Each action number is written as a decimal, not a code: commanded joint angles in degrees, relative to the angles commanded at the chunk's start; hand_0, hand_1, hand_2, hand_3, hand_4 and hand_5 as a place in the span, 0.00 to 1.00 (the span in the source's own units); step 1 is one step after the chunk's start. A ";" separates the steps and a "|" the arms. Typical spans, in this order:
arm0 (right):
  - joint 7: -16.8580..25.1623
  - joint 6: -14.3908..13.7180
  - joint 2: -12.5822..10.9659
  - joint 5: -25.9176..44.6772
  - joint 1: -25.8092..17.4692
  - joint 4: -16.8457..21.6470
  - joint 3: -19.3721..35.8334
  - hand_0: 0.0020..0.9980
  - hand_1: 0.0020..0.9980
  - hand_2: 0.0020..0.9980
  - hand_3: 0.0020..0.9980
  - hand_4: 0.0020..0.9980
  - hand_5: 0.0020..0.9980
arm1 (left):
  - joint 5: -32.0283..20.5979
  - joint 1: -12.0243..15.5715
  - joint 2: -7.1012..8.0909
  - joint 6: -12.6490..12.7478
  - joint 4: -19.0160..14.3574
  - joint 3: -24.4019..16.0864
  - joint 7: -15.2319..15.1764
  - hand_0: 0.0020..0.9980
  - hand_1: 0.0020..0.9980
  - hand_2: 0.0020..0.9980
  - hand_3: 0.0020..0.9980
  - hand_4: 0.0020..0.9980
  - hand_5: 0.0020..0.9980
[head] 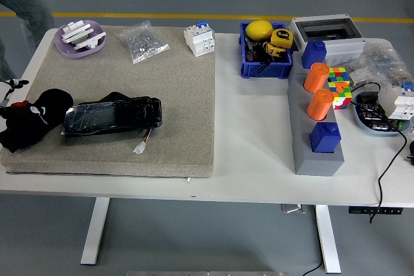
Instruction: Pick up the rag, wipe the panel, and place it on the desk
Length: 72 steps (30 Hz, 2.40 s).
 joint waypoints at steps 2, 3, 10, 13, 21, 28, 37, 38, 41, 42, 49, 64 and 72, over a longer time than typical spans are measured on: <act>0.05 -0.02 0.01 0.01 0.02 0.00 0.00 0.74 0.51 0.65 0.60 1.00 0.59 | -0.05 -0.12 -0.03 0.31 0.40 0.32 -0.06 0.96 0.96 0.93 0.85 1.00 0.39; 0.10 -0.07 0.01 -0.01 0.04 0.02 0.02 0.74 0.51 0.65 0.60 1.00 0.59 | -0.23 -0.21 -0.06 0.58 0.78 0.66 -0.12 0.96 0.96 0.93 0.85 1.00 0.39; 0.29 -0.32 -0.07 -0.34 0.28 0.09 0.18 0.74 0.51 0.65 0.60 1.00 0.59 | 0.21 -0.73 -0.59 1.26 2.64 2.46 0.42 0.73 0.85 0.85 0.80 0.93 0.29; 0.36 -0.41 -0.13 -0.41 0.35 0.11 0.19 0.74 0.51 0.65 0.60 1.00 0.59 | 0.51 -0.89 -0.72 2.01 3.40 3.48 0.77 0.73 0.85 0.85 0.80 0.93 0.29; 0.40 -0.56 -0.31 -0.42 0.42 0.05 -0.06 0.74 0.51 0.65 0.60 1.00 0.59 | 0.73 -0.95 -1.07 4.78 3.80 5.03 0.83 0.40 0.65 0.75 0.62 0.83 0.19; 0.46 -0.61 -0.29 -0.49 0.67 0.03 -0.06 0.74 0.51 0.65 0.60 1.00 0.59 | 0.77 -1.45 -1.55 5.93 4.47 6.18 0.99 0.36 0.52 0.66 0.58 0.74 0.14; 0.32 -0.16 -0.40 0.17 0.36 0.02 -1.21 0.74 0.51 0.65 0.60 1.00 0.59 | 1.45 -1.38 -1.94 7.29 4.72 6.78 0.96 0.32 0.44 0.61 0.57 0.65 0.08; 0.33 -0.15 -0.37 0.18 0.33 0.01 -1.18 0.74 0.51 0.65 0.60 1.00 0.60 | 1.57 -1.41 -1.95 7.44 4.80 7.00 0.92 0.27 0.38 0.58 0.56 0.53 0.00; 0.34 -0.12 -0.29 0.17 0.26 0.04 -1.14 0.74 0.51 0.65 0.60 1.00 0.60 | 2.18 -1.44 -2.04 8.12 4.89 7.37 0.94 0.27 0.38 0.58 0.56 0.53 0.00; 0.32 -0.06 -0.24 0.21 0.23 0.03 -1.19 0.74 0.51 0.65 0.60 1.00 0.60 | 2.40 -1.44 -2.08 8.35 4.89 7.46 0.97 0.27 0.38 0.58 0.56 0.53 0.00; 0.27 0.32 0.10 0.64 -0.03 -0.21 -1.36 0.74 0.51 0.65 0.60 1.00 0.60 | 3.85 -0.77 -2.49 9.69 3.53 6.24 1.18 0.24 0.31 0.55 0.54 0.38 0.00; 0.23 0.54 0.13 0.59 -0.44 -0.38 -0.75 0.74 0.51 0.65 0.60 1.00 0.60 | 9.62 6.56 -4.41 8.27 -13.74 0.42 9.35 0.23 0.23 0.53 0.53 0.25 0.00; 0.28 0.60 0.15 0.47 -0.62 -0.46 -0.33 0.74 0.51 0.65 0.60 1.00 0.60 | 8.91 11.07 -5.87 9.63 -22.29 0.25 13.33 0.23 0.23 0.53 0.53 0.26 0.00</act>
